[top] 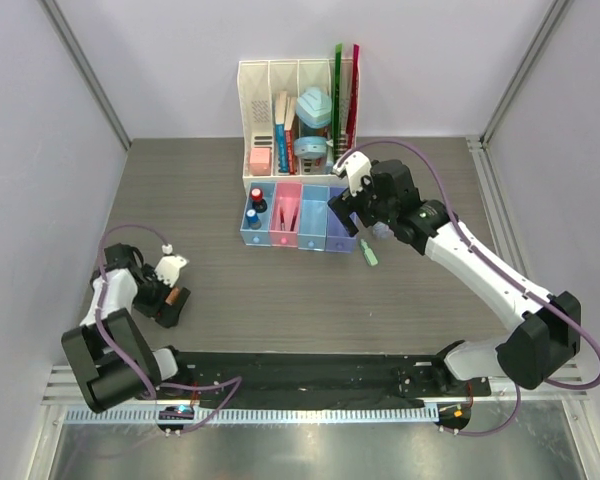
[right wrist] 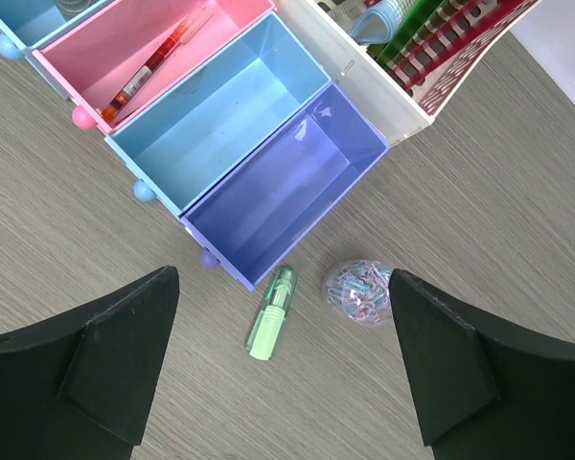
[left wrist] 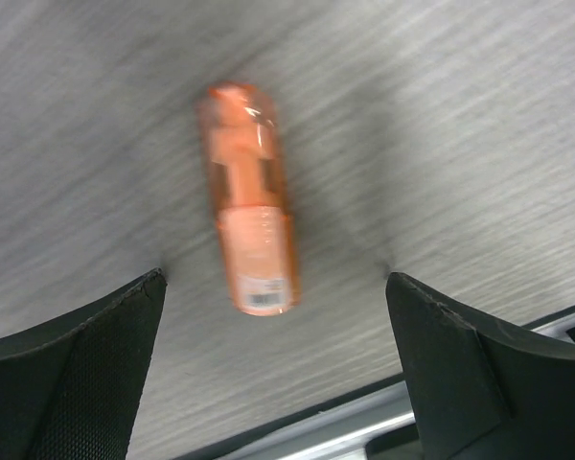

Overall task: Sort the stationery into containers
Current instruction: Pick up the stationery from the center of the board.

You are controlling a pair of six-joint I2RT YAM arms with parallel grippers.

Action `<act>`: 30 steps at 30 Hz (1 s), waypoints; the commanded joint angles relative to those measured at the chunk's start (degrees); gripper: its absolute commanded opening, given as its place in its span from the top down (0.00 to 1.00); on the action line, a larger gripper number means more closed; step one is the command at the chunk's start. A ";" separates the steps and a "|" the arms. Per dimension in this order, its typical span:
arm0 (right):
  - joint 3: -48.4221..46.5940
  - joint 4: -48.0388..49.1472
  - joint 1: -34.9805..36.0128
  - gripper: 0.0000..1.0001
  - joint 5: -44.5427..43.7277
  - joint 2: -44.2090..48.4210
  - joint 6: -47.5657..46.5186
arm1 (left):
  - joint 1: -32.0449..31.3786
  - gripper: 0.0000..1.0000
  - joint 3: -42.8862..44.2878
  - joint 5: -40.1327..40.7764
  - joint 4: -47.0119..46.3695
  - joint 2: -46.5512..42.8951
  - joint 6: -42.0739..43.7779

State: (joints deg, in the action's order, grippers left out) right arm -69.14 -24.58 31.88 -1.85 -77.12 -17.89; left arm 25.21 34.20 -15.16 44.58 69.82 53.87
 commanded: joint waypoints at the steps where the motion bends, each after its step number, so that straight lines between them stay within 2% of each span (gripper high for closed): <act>1: -0.55 0.58 -0.59 0.04 1.06 2.94 0.40 | 1.86 0.04 4.38 -4.00 0.68 4.44 2.03; 8: -0.55 0.67 -0.68 0.04 3.95 3.12 0.93 | 1.86 0.06 8.16 -7.95 2.79 7.87 2.73; 16: -0.38 0.58 -0.68 0.04 5.45 4.26 1.54 | 1.95 0.09 8.87 -6.29 -0.45 15.07 1.68; 20: -0.64 0.93 -0.77 0.04 5.45 4.61 2.33 | 1.60 0.18 9.40 -5.15 -1.77 17.98 1.07; 21: -0.55 1.02 -0.77 0.04 5.28 4.53 2.68 | 1.59 0.24 9.49 -4.71 -1.95 18.50 0.89; 23: -0.29 1.46 -0.77 0.04 5.36 4.70 3.30 | 1.07 0.28 9.57 -3.65 -2.21 19.73 0.89; 24: -0.20 1.64 -0.77 0.04 5.36 4.70 3.56 | 0.98 0.34 9.49 -3.22 -2.39 20.00 0.89; 30: -0.64 2.17 -1.38 0.04 5.36 5.58 4.18 | -1.21 0.36 8.87 -0.40 -2.30 19.83 0.54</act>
State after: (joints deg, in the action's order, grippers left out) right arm -69.12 -24.91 31.03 3.03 -74.15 -14.85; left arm 25.47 46.68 -17.78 44.53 86.13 54.35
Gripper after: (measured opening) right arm 0.957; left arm 0.645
